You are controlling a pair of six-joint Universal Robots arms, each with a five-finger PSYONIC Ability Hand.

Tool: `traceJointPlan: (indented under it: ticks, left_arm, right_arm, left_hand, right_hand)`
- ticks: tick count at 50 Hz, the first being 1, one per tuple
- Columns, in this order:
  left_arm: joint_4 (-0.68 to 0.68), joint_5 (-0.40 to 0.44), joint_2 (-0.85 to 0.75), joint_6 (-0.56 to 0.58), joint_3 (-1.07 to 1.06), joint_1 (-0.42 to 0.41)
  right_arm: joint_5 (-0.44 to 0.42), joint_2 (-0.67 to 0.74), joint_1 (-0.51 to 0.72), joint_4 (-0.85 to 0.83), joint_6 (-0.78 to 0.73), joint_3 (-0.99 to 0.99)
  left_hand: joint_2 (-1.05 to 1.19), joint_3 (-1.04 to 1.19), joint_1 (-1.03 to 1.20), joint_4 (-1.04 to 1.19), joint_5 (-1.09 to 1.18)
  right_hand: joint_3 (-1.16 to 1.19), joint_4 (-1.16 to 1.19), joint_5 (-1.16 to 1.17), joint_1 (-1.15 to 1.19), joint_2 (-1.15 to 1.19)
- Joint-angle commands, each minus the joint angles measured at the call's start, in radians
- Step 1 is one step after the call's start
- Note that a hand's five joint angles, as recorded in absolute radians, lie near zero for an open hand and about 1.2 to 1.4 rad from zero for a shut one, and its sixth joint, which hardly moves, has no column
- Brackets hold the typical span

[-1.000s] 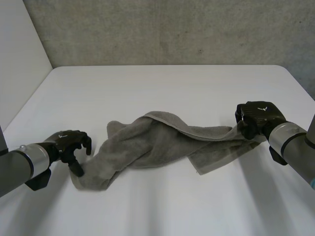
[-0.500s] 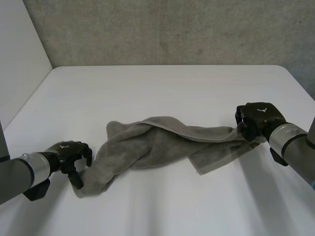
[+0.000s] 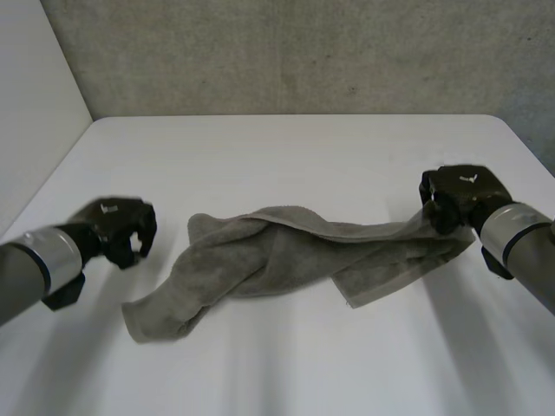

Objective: Fold the towel.

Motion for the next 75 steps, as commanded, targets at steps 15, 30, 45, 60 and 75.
traceJointPlan:
  ticks: [15,30,45,60,75]
  left_arm:
    - [0.137,0.002,-0.124,-0.105,-0.012,-0.058]
    - [0.157,-0.090,-0.369,-0.154,0.130,-0.115]
    - [0.142,-0.092,-0.252,-0.160,0.147,-0.129]
    - [0.045,-0.061,-0.043,-0.137,0.224,-0.100]
    - [0.056,-0.087,-0.448,0.033,1.177,-0.061]
  right_arm:
    - [-0.053,-0.052,-0.008,0.004,-0.004,0.062]
    - [-0.058,-0.041,-0.009,0.003,-0.006,0.068]
    - [-0.058,-0.059,-0.029,0.018,-0.013,0.019]
    - [-0.182,-0.125,-0.044,0.360,-0.079,-0.250]
    - [0.092,0.460,0.055,0.321,-0.112,-1.475]
  left_hand:
    - [-0.662,-1.079,-1.012,-1.098,-1.032]
    - [-0.632,-1.050,-0.982,-1.069,-1.002]
    - [0.477,0.060,0.127,0.041,0.107]
    - [0.477,0.060,0.127,0.041,0.107]
    - [0.477,0.060,0.127,0.041,0.107]
  right_hand:
    - [0.083,0.068,0.063,0.066,0.108]
    - [0.083,0.068,0.063,0.066,0.108]
    - [0.083,0.068,0.063,0.066,0.108]
    - [0.083,0.068,0.063,0.066,0.108]
    - [0.083,0.068,0.063,0.066,0.108]
